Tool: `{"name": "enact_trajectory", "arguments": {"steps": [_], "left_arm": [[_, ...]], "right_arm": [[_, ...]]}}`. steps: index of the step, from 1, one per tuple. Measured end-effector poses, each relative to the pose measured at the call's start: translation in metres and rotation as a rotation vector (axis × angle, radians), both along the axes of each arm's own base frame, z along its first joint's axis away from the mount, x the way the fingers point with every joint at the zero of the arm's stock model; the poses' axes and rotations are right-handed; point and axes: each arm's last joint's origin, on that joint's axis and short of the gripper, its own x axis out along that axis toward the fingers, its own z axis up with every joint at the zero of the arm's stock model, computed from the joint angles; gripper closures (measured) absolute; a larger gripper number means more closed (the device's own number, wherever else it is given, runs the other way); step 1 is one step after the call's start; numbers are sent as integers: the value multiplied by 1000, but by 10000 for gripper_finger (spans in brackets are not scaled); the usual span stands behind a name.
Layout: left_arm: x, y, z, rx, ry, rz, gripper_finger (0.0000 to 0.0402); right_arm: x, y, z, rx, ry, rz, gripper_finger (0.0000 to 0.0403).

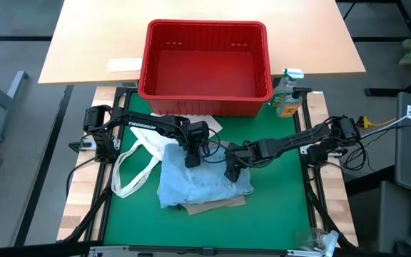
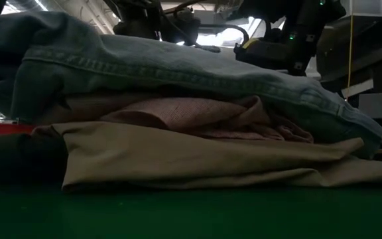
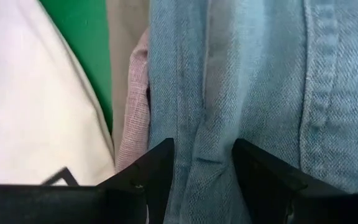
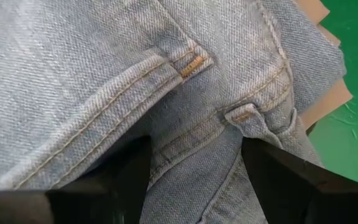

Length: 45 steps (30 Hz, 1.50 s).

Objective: Fold laundry
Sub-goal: Put the stacked clothing into the red laundry bin

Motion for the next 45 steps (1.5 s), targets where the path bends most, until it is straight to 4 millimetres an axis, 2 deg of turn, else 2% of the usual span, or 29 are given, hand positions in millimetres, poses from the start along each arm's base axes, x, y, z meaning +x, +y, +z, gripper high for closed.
{"name": "enact_trajectory", "arguments": {"steps": [4,16,24,34,45], "left_arm": [[1,-1,5,-54,-4,46,237],[3,-1,50,-82,38,60,237],[3,-1,70,-75,62,35,237],[14,1,120,-53,-92,35,237],[17,16,175,-28,-274,69,237]], "right_arm": [[0,0,0,10,3,5,149],[-3,0,6,19,-11,13,149],[-13,-1,25,14,-42,16,149],[-28,-6,48,-22,-83,1,149],[-45,-9,63,-27,-68,-2,149]]}}
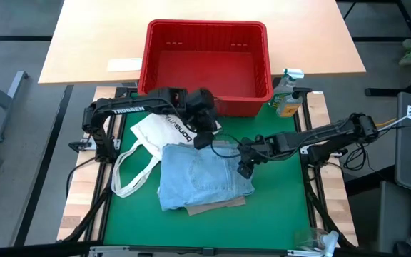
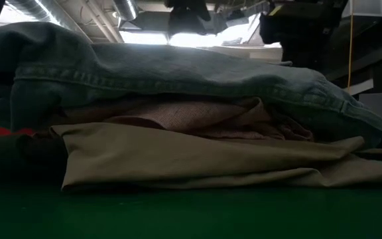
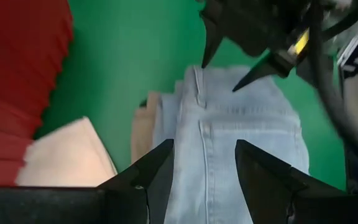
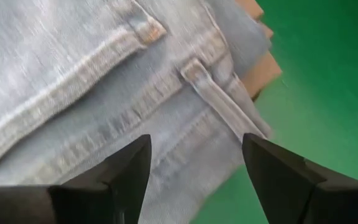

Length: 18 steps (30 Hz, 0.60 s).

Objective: Fold laundry
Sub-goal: Put the stacked clothing into the red laundry bin

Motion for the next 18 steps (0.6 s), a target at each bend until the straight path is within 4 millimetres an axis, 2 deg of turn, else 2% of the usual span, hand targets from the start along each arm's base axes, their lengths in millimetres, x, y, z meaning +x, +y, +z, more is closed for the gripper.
{"name": "enact_trajectory", "arguments": {"steps": [9,18], "left_arm": [[-5,18,29,23,-92,67,237],[-19,57,63,133,-190,337,237]], "right_arm": [[-33,-5,32,38,-45,13,149],[-60,-11,61,69,-167,-1,149]]}}
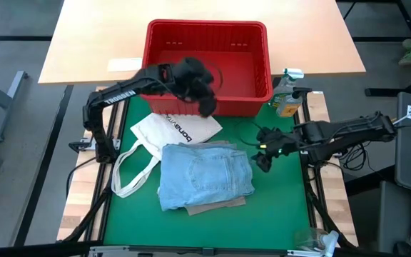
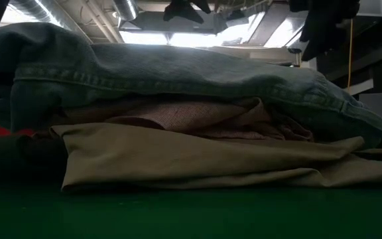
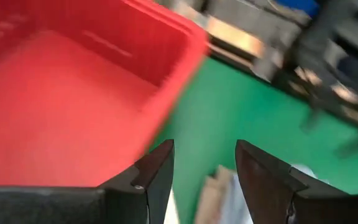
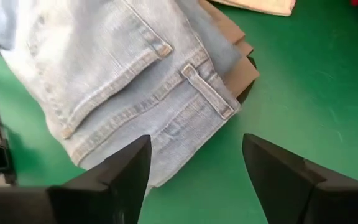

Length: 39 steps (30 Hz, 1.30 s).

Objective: Fold laundry
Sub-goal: Put the stacked clothing into the red laundry bin

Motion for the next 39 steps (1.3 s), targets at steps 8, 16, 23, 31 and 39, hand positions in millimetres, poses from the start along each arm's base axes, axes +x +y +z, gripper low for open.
{"name": "enact_trajectory", "arguments": {"steps": [8,16,23,31,39], "left_arm": [[-28,66,8,-19,-54,312,237],[-48,144,-26,-211,-57,516,237],[-41,191,-87,-482,18,533,237],[-42,204,-152,-679,311,583,237],[-70,201,-168,-675,644,664,237]], "right_arm": [[-4,-1,4,19,-24,-20,149],[-2,0,5,25,-47,-22,149],[-2,0,5,39,-45,-42,149],[-2,0,5,39,-42,-43,149],[-2,0,5,39,-41,-43,149]]}}
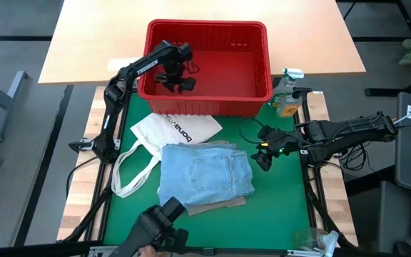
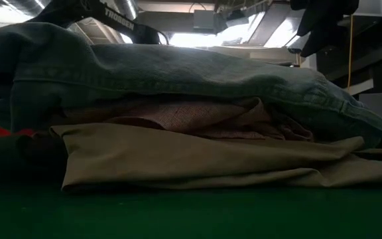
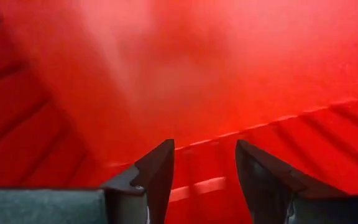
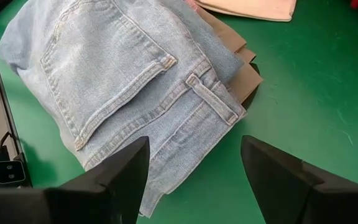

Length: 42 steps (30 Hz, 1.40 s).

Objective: Fold laundry
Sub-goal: Put the stacked clothing into the red laundry bin

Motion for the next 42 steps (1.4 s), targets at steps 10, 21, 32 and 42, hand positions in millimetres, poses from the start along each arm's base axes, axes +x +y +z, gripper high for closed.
{"name": "enact_trajectory", "arguments": {"steps": [10,21,32,42], "left_arm": [[-5,-3,-13,-15,92,-4,237],[0,-10,-61,-159,-36,30,237],[-3,-17,-75,-198,-6,37,237],[-1,-16,-76,-197,-34,32,237]], "right_arm": [[0,0,0,0,0,0,149],[0,0,0,0,0,-1,149],[0,0,0,1,-1,-1,149],[0,0,0,1,-2,-1,149]]}}
